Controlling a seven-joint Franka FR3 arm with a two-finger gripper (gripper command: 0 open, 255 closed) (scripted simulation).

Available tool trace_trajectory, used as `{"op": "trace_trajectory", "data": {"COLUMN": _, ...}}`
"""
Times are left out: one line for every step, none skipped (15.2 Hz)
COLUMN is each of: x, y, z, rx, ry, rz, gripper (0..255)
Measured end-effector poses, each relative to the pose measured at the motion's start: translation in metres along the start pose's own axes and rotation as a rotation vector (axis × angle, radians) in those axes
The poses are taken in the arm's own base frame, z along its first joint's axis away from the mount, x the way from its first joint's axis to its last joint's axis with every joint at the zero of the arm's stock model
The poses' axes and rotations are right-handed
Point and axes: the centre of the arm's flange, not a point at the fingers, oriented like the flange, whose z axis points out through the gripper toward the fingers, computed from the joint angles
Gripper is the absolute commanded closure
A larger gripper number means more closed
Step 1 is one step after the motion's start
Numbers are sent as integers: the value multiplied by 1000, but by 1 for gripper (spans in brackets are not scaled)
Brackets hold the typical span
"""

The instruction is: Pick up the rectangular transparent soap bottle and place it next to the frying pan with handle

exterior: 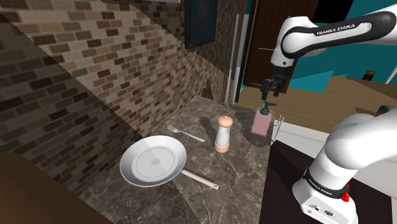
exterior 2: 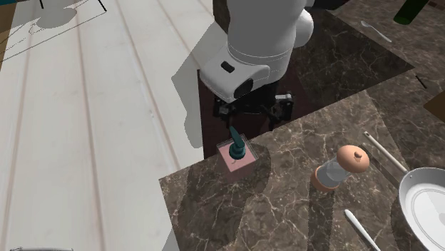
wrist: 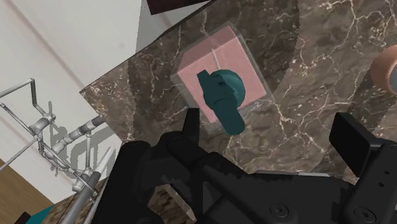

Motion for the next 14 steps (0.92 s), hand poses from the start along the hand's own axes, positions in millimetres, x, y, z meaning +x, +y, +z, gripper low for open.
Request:
{"op": "trace_trajectory", "data": {"x": 6, "y": 9, "z": 8, "rx": 7, "ry": 4, "rz": 4, "gripper": 0}}
{"op": "trace_trajectory", "data": {"x": 12, "y": 18, "z": 16, "rx": 12, "ry": 9, "rz": 9, "gripper": 0}}
{"op": "trace_trajectory", "data": {"x": 13, "y": 22, "z": 24, "rx": 14, "ry": 12, "rz": 12, "gripper": 0}}
{"op": "trace_trajectory", "data": {"x": 15, "y": 23, "z": 31, "rx": 15, "ry": 13, "rz": 13, "gripper": 0}}
{"op": "trace_trajectory", "data": {"x": 16, "y": 25, "z": 37, "rx": 15, "ry": 14, "rz": 13, "gripper": 0}}
{"op": "trace_trajectory", "data": {"x": 16, "y": 25, "z": 42, "rx": 16, "ry": 14, "rz": 13, "gripper": 0}}
{"op": "trace_trajectory", "data": {"x": 15, "y": 25, "z": 47, "rx": 16, "ry": 15, "rz": 14, "gripper": 0}}
{"op": "trace_trajectory", "data": {"x": 15, "y": 25, "z": 52, "rx": 16, "ry": 15, "rz": 14, "gripper": 0}}
{"op": "trace_trajectory", "data": {"x": 17, "y": 24, "z": 58, "rx": 16, "ry": 15, "rz": 14, "gripper": 0}}
{"op": "trace_trajectory", "data": {"x": 17, "y": 24, "z": 62, "rx": 16, "ry": 15, "rz": 14, "gripper": 0}}
{"op": "trace_trajectory", "data": {"x": 16, "y": 25, "z": 64, "rx": 16, "ry": 15, "rz": 14, "gripper": 0}}
{"op": "trace_trajectory", "data": {"x": 16, "y": 25, "z": 65, "rx": 16, "ry": 15, "rz": 14, "gripper": 0}}
{"op": "trace_trajectory", "data": {"x": 16, "y": 25, "z": 66, "rx": 16, "ry": 15, "rz": 14, "gripper": 0}}
{"op": "trace_trajectory", "data": {"x": 16, "y": 25, "z": 66, "rx": 16, "ry": 15, "rz": 14, "gripper": 0}}
